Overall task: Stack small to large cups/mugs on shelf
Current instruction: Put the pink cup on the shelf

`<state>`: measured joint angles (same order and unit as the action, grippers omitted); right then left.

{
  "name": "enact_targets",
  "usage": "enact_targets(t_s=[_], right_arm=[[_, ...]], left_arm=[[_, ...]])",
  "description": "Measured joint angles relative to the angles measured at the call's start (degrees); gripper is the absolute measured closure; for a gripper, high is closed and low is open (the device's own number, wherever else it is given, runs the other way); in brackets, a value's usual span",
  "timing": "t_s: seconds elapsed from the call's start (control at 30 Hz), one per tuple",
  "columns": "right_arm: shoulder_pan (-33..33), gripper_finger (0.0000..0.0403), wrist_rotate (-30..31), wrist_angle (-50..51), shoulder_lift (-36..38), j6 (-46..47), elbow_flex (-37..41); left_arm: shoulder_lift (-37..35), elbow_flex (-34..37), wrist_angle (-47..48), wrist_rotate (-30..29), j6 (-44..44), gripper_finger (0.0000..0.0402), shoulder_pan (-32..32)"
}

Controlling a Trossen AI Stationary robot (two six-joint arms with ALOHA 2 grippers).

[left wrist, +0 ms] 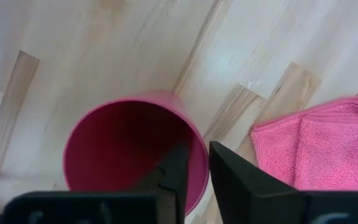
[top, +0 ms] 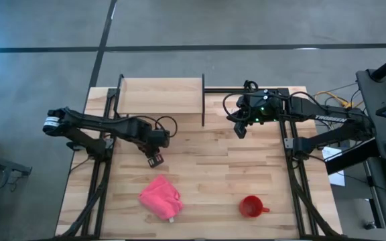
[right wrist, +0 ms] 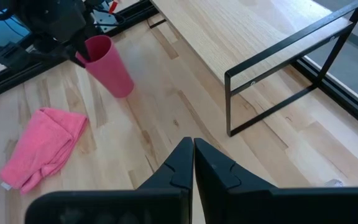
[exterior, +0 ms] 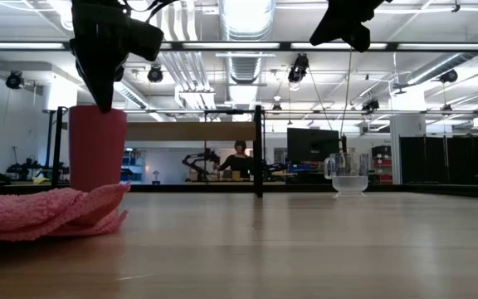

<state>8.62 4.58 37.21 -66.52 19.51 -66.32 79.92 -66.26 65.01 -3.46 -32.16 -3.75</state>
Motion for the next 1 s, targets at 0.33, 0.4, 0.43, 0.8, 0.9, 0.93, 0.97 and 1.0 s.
enact_targets(t_s=[0.33,0.4,0.43,0.8,0.9,0.93,0.97,1.0], right_arm=[[0.0,0.0394,0.0,0.0,0.0,0.0,0.0],[0.0,0.0394,0.0,0.0,0.0,0.0,0.0],[0.0,0.0394,0.0,0.0,0.0,0.0,0.0],[0.0,0.0394,0.0,0.0,0.0,0.0,0.0],[0.0,0.0394,0.0,0.0,0.0,0.0,0.0],[0.0,0.0394,0.0,0.0,0.0,0.0,0.0],[0.0,0.0394,0.0,0.0,0.0,0.0,0.0],[0.0,0.0394,0.0,0.0,0.0,0.0,0.0]], left_arm=[[0.0,-0.2,0.9,0.1,-0.1,0.0401,0.0],[-0.1,-1.5,3.1,0.2,-0.1,0.0401,0.0],[-0.1,-2.3,4.4,0.2,-0.1,0.0401,0.0],[-0.2,-18.6,21.0,-0.4,-0.2,0.0401,0.0],[-0.2,-24.1,25.5,-3.6,-0.3,0.0401,0.0],[-0.5,-25.6,24.9,-4.9,-0.3,0.0401,0.0],[-1.1,-26.9,24.8,-6.2,-0.2,0.0401,0.2],[-1.4,-28.4,25.1,-7.7,-0.2,0.0401,0.6]])
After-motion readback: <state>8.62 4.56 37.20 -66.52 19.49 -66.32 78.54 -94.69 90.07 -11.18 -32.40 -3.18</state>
